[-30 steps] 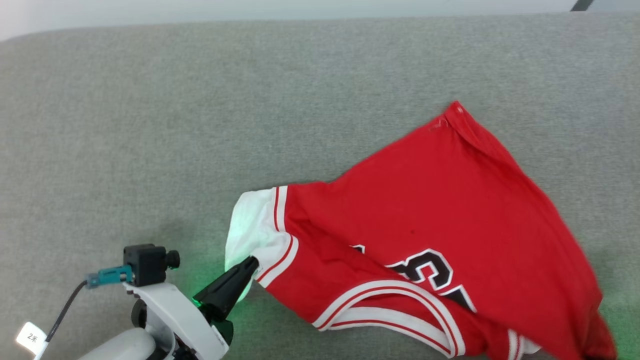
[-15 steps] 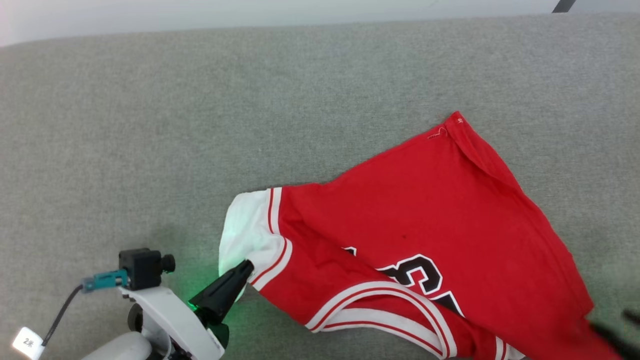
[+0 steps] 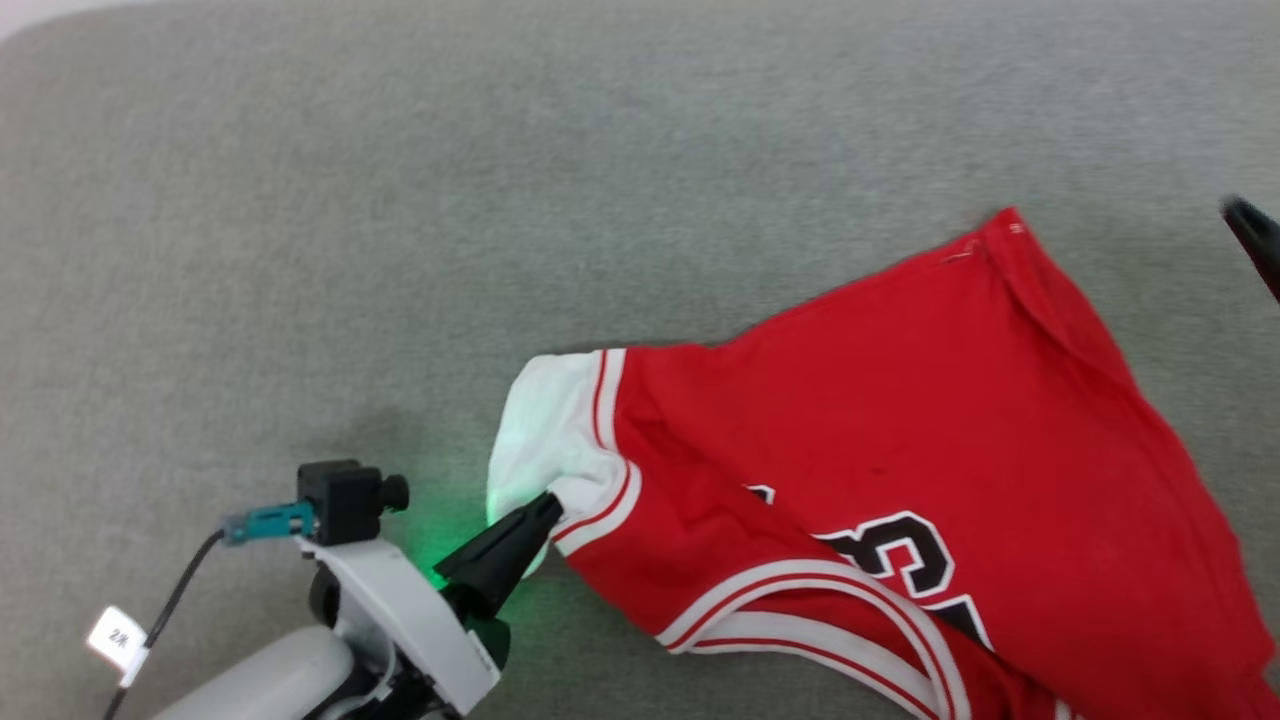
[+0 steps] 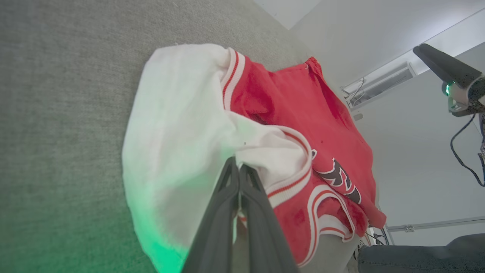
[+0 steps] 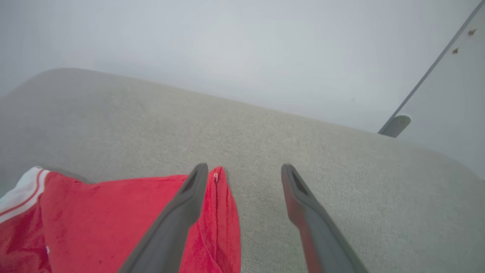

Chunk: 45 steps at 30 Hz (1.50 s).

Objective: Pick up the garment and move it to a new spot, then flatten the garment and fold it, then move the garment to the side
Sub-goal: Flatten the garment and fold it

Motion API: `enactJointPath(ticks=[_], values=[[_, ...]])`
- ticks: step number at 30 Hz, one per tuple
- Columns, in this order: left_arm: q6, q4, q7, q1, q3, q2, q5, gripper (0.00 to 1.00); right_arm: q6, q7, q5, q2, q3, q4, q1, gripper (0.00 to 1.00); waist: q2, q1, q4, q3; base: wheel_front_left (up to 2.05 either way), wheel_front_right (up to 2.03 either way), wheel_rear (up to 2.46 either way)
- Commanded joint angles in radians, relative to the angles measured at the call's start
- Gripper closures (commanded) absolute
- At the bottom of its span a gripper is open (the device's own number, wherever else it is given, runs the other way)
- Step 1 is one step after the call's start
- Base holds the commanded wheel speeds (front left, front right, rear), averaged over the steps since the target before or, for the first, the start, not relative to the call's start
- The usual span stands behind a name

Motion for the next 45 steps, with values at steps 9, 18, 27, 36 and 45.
enactJointPath(ticks=[9, 18, 27, 36, 45], values=[[-0.013, 0.038, 0.014, -0.057, -0.02, -0.059, 0.023, 1.0, -0.001, 0.06, -0.007, -0.032, 0.44, 0.383, -0.318, 0.0, 0.0, -0.0001, 0.087, 0.081, 0.0, 0.0, 0.0], [-0.016, 0.072, 0.007, -0.089, -0.025, -0.089, 0.031, 1.0, -0.001, 0.079, 0.034, -0.069, 0.685, 0.524, -0.445, 0.82, 0.0, -0.0001, 0.104, 0.108, 0.0, 0.0, 0.0], [-0.014, 0.11, -0.032, -0.137, 0.118, -0.089, 0.068, 1.0, -0.001, -0.163, 0.12, -0.024, 0.675, 0.602, -0.56, 1.0, 0.0, -0.0001, 0.086, 0.075, 0.0, 0.0, 0.0], [-0.014, 0.176, -0.01, -0.373, 0.284, -0.087, -0.015, 1.0, -0.001, -0.383, 0.095, 0.021, 0.524, 0.766, -0.754, 1.0, 0.0, -0.0001, 0.06, 0.096, 0.0, 0.0, 0.0], [-0.014, 0.426, 0.055, -0.897, 0.481, -0.18, -0.142, 1.0, -0.002, -0.586, 0.016, 0.131, 0.322, 1.025, -1.113, 1.0, 0.0, -0.0001, 0.011, 0.176, 0.0, 0.0, 0.0]])
